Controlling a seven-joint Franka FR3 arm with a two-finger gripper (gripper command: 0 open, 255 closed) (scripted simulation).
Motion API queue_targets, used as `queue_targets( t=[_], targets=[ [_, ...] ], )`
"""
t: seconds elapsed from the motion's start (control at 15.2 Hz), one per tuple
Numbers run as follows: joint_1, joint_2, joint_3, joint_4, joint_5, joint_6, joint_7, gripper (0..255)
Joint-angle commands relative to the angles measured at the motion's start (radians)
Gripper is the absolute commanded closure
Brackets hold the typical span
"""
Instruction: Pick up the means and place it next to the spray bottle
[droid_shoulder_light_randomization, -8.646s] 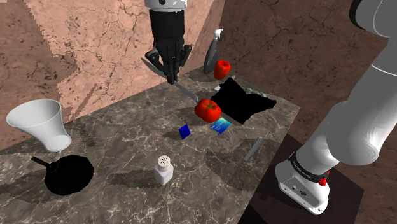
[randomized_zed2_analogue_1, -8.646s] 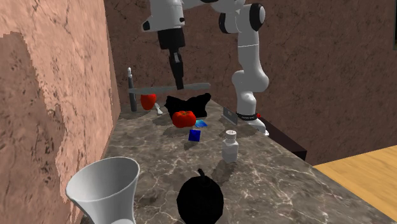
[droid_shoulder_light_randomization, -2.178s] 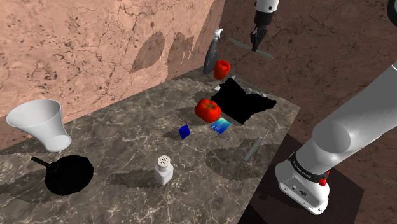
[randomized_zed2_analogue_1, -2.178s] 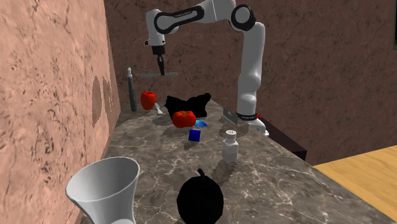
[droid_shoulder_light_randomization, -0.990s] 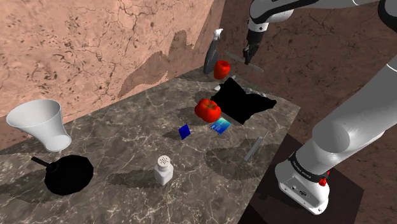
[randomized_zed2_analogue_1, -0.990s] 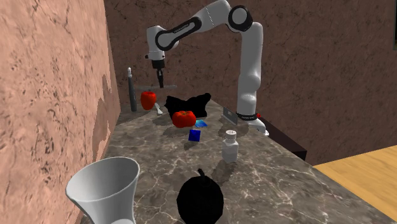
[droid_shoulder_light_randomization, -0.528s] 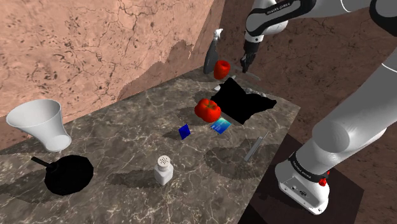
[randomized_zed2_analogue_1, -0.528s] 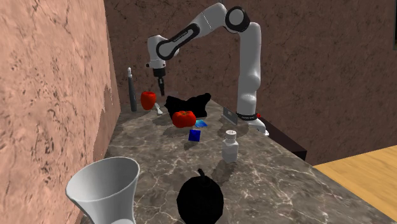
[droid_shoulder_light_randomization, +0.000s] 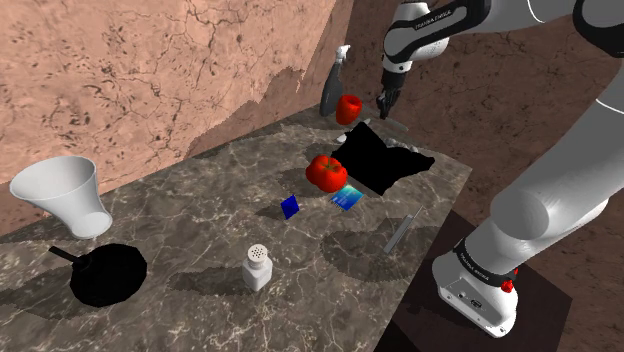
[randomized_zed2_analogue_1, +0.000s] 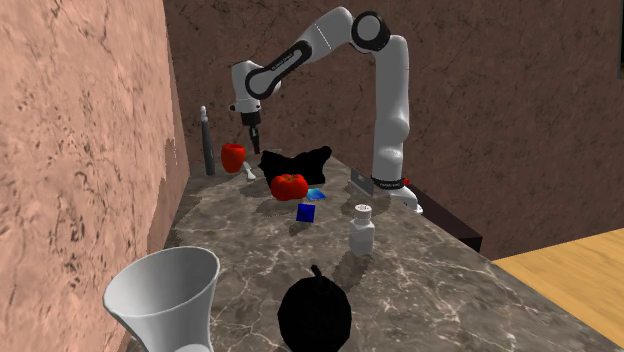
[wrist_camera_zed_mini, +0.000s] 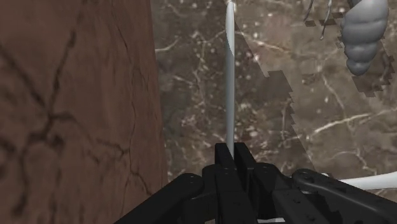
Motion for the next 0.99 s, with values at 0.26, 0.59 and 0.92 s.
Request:
queue_targets(
  t=[0.26,0.59,0.92],
  targets=[
    [-0.01,0.0,-0.012,-0.026,0.001,-0.008,0.003,0],
    [-0.011,-0.013,-0.005,0.082,0.007,-0.13,-0.005,0],
    [-0.014,-0.013,-0.002,0.082,0.007,-0.13,-0.005,0]
  ],
)
